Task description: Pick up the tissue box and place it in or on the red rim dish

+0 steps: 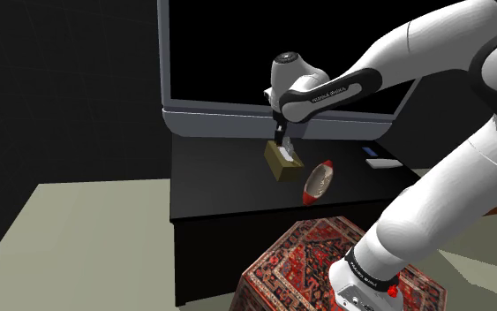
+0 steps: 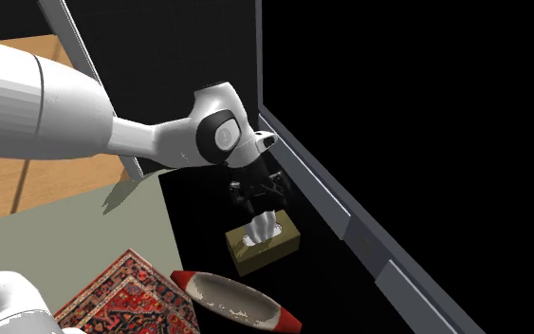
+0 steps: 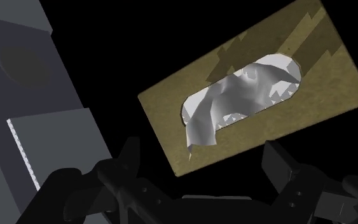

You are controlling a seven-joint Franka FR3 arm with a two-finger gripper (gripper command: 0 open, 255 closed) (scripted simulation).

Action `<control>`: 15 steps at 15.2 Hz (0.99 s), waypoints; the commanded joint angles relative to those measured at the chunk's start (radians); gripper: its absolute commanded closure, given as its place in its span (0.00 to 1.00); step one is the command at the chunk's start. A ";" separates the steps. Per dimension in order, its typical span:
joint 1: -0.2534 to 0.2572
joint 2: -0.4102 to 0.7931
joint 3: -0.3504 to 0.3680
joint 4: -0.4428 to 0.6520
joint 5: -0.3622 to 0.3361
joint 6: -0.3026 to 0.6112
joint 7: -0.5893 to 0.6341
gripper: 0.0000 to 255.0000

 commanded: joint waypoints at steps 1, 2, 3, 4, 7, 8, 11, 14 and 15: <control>-0.007 0.019 -0.006 -0.009 -0.014 0.029 0.007 0.00; -0.010 0.028 -0.009 -0.013 -0.020 0.042 0.010 0.00; -0.013 0.037 -0.012 -0.016 -0.026 0.055 0.013 0.00; -0.015 0.042 -0.013 -0.018 -0.030 0.063 0.015 0.00; -0.015 0.042 -0.013 -0.018 -0.030 0.063 0.015 0.00; -0.015 0.042 -0.013 -0.018 -0.030 0.063 0.015 0.00; -0.015 0.042 -0.013 -0.018 -0.030 0.063 0.015 0.00; -0.015 0.042 -0.013 -0.018 -0.030 0.063 0.015 1.00; -0.015 0.042 -0.014 -0.017 -0.030 0.063 0.014 1.00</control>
